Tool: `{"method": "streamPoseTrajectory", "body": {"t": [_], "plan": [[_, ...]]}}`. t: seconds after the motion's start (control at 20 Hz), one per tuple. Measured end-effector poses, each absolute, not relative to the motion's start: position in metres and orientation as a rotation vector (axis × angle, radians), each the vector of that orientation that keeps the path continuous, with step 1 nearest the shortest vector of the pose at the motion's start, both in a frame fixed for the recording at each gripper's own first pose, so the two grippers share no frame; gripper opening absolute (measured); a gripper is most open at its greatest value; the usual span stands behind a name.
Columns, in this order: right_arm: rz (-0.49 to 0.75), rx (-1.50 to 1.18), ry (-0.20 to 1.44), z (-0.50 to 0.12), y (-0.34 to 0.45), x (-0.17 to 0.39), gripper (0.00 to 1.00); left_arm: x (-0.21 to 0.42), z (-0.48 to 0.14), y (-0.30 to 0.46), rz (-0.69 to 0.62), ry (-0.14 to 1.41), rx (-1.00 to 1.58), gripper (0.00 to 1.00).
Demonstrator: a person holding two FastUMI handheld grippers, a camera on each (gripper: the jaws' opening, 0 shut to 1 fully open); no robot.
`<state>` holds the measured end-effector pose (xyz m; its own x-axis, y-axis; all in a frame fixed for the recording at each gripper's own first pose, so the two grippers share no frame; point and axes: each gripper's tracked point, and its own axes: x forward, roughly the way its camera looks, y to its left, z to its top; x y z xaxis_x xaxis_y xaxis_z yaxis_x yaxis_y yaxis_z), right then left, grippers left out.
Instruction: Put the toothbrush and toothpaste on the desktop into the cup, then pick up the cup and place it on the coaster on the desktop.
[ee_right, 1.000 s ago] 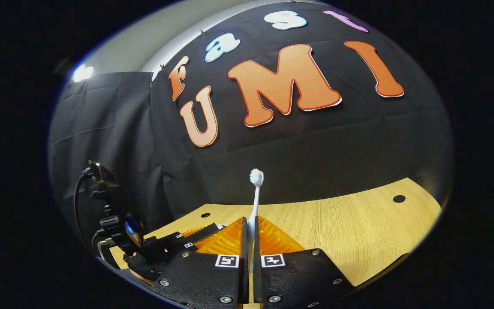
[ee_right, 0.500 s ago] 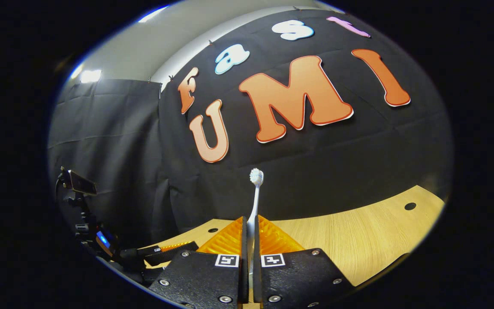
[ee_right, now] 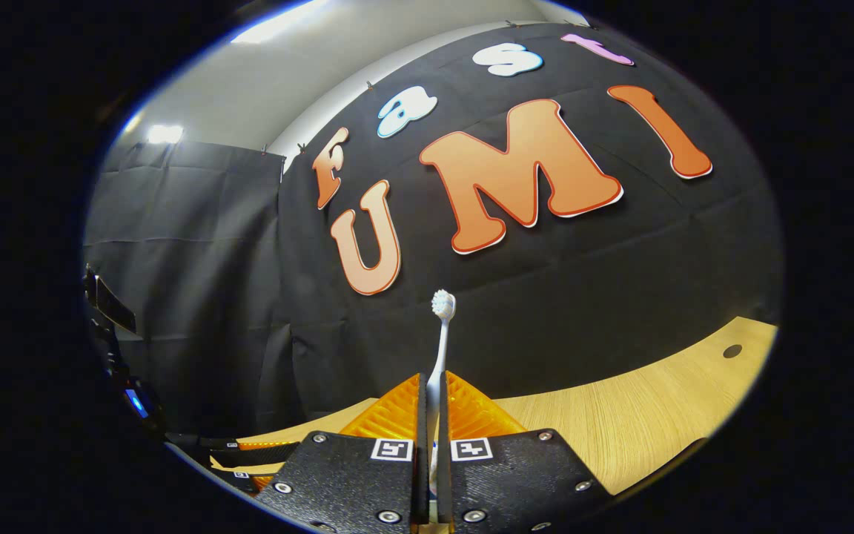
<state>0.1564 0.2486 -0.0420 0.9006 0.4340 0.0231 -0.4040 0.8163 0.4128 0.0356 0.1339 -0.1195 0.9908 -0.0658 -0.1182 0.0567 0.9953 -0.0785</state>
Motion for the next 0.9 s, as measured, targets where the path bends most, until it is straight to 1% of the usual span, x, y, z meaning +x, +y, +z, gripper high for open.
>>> {"method": "streamPoseTrajectory", "body": {"t": [0.15,0.4,0.65,0.7,0.9], "plan": [[0.438,0.409,0.05,-0.053,0.252,0.165,0.05,0.034,-0.126,0.141,-0.045,0.137,-0.084,0.95],[0.43,0.384,-0.015,-0.063,0.259,0.163,0.05,0.033,-0.149,0.145,-0.031,0.185,-0.103,0.95],[0.424,0.319,-0.038,-0.076,0.258,0.158,0.05,0.03,-0.155,0.141,-0.029,0.21,-0.111,0.95],[0.431,0.31,-0.025,-0.081,0.259,0.155,0.09,0.03,-0.157,0.14,-0.026,0.215,-0.108,0.95],[0.447,0.284,-0.016,-0.081,0.256,0.147,0.13,0.027,-0.155,0.133,-0.023,0.228,-0.1,0.95]]}}
